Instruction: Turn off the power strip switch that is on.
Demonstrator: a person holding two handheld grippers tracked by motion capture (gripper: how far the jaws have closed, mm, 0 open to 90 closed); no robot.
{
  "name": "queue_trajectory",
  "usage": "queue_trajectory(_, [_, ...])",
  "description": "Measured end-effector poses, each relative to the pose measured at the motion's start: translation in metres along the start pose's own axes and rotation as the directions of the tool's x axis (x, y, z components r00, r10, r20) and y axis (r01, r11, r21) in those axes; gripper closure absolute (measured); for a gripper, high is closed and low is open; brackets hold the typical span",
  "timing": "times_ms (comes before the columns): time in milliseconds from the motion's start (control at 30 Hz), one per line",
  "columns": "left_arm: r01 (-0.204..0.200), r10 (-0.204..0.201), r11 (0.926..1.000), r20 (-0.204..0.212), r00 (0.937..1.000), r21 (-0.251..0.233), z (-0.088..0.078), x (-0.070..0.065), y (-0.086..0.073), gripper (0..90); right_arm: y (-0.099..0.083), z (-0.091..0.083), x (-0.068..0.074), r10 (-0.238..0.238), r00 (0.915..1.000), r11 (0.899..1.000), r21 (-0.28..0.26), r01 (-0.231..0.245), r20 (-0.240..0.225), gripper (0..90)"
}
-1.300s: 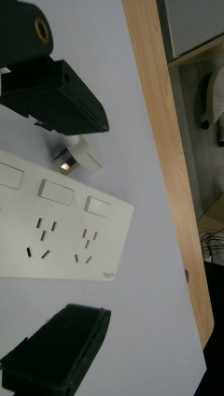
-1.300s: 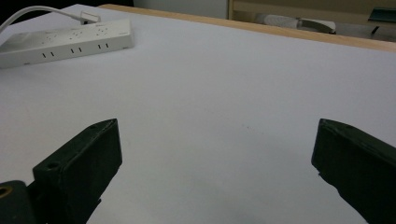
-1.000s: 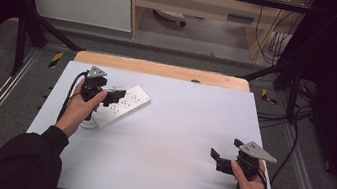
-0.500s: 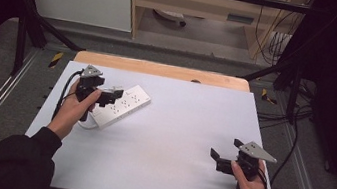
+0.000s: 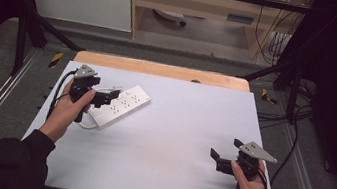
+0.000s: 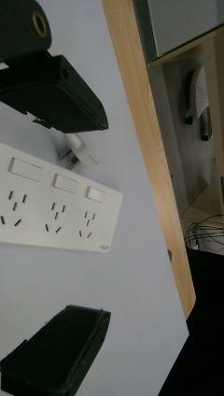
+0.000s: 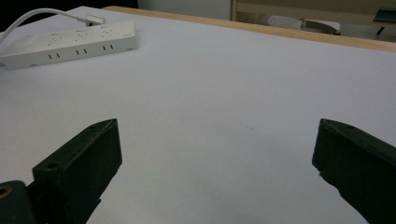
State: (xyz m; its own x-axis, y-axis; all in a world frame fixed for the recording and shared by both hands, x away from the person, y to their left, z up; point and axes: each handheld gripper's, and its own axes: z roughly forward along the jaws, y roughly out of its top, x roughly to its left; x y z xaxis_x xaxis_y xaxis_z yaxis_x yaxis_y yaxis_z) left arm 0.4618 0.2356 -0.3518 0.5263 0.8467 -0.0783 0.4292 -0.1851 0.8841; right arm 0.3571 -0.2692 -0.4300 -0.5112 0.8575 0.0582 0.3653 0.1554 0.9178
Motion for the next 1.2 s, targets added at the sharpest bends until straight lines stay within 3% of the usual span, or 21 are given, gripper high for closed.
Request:
queue_trajectory(433, [0.010, -0.010, 0.9995, -0.002, 0.9999, -0.029, -0.030, 0.004, -0.003, 7.6, 0.000, 0.001, 0.001, -0.001, 1.0000, 1.000, 0.004, 0.001, -0.003, 1.9])
queue_trajectory(567, [0.002, -0.002, 0.9999, -0.014, 0.9999, -0.010, -0.039, 0.006, -0.006, 7.6, -0.001, 0.001, 0.001, -0.002, 1.0000, 1.000, 0.009, 0.002, -0.003, 1.9])
queue_trajectory(767, [0.016, -0.016, 0.9999, -0.028, 0.9995, -0.006, -0.053, 0.012, -0.013, 7.7, -0.001, 0.002, 0.001, -0.003, 1.0000, 1.000, 0.012, 0.003, -0.002, 1.9])
queue_trajectory(933, [0.024, -0.026, 0.9990, -0.046, 0.9986, -0.036, -0.065, 0.015, -0.016, 8.0, -0.001, 0.002, 0.001, -0.002, 1.0000, 1.000, 0.012, 0.002, -0.004, 1.9])
queue_trajectory(1200, [0.042, -0.044, 0.9982, -0.045, 0.9980, -0.043, -0.080, 0.016, -0.025, 5.8, -0.001, 0.002, 0.002, -0.004, 1.0000, 1.000, 0.012, 0.004, -0.007, 1.9])
